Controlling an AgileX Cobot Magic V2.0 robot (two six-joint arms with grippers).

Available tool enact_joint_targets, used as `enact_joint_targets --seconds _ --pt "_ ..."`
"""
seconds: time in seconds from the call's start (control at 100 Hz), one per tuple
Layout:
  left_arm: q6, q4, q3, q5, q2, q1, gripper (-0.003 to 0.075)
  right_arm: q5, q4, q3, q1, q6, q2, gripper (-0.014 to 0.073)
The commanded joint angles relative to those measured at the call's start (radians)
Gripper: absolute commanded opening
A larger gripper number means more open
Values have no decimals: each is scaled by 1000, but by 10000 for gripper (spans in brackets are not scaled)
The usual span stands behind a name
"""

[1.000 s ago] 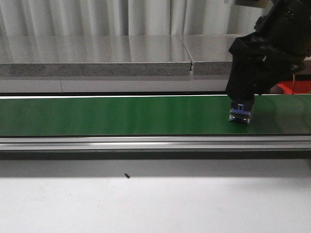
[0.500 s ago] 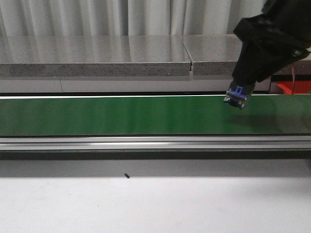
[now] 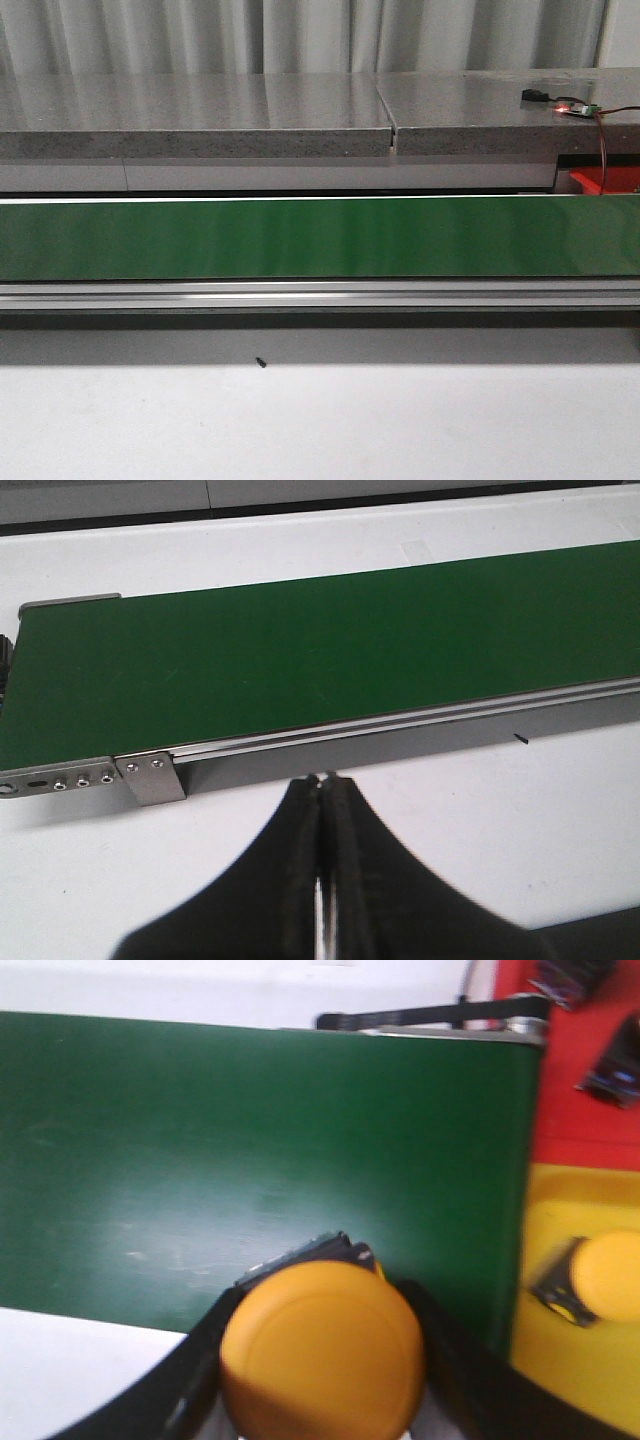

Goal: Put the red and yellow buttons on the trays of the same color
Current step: 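Lower the yellow button into the yellow tray and open the right gripper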

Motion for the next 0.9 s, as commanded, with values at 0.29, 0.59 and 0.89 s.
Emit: enact_joint_targets --seconds 0.29,0.59,0.89 --pt "-7 -15 -27 -62 6 -7 -19 26 -21 -9 -284 160 -30 78" --pt "-7 -15 -27 -62 6 -7 -19 -105 -203 131 -291 363 -19 78" --pt "-7 -15 -27 -62 6 -7 -19 -191 -214 155 -291 384 76 78"
